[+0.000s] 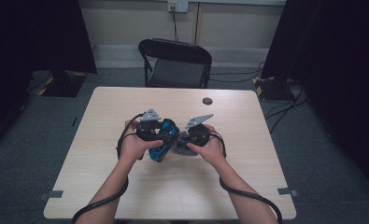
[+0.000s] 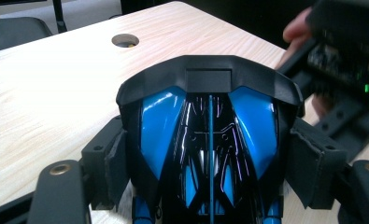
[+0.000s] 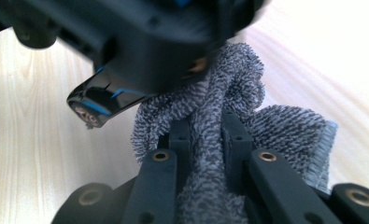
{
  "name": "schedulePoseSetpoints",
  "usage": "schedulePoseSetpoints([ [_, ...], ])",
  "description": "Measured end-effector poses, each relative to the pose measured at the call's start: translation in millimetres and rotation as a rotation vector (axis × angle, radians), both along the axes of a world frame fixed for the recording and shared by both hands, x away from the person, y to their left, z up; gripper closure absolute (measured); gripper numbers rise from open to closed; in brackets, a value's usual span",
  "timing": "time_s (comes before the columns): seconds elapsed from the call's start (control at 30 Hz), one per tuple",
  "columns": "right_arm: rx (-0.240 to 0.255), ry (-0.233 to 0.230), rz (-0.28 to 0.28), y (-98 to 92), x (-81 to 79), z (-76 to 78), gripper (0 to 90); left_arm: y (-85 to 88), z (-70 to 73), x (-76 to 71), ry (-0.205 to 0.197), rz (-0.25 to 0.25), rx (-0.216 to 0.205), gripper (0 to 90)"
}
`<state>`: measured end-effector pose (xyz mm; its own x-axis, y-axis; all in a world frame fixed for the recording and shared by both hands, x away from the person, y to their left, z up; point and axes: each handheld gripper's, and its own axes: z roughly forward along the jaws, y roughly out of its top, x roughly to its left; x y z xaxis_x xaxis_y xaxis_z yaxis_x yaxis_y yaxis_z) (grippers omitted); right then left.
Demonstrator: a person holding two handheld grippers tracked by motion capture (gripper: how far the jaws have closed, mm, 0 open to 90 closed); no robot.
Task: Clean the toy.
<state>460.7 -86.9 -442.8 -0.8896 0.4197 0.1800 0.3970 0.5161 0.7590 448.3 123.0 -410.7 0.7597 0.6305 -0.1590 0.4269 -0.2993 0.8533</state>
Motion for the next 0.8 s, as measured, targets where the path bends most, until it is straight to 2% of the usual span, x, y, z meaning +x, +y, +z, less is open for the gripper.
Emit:
schedulePoseSetpoints([
  [0.1, 0.003, 0.009, 0.009, 4.9, -2.7, -6.1, 78.6, -0.1, 0.8, 1.1, 0.000, -0.001, 0.007, 25.5],
  [0.23, -0.005, 0.028, 0.033, 13.2, -6.6, -14.3, 78.6, 0.2, 2.2, 2.9, -0.002, 0.012, -0.010, 25.5],
  [0.47, -0.051, 0.032, 0.083, 25.8, -13.5, -23.1, 78.6, 8.5, 5.3, 4.5, -0.004, 0.036, -0.014, 25.5],
  [0.63, -0.083, 0.019, 0.066, 13.9, -10.1, -20.4, 78.5, 20.7, 5.2, 4.7, 0.001, 0.054, 0.002, 25.5],
  [0.8, -0.115, 0.000, 0.002, -14.5, -2.7, -15.1, 78.4, 36.3, -3.0, 3.9, 0.017, 0.078, 0.036, 25.5],
])
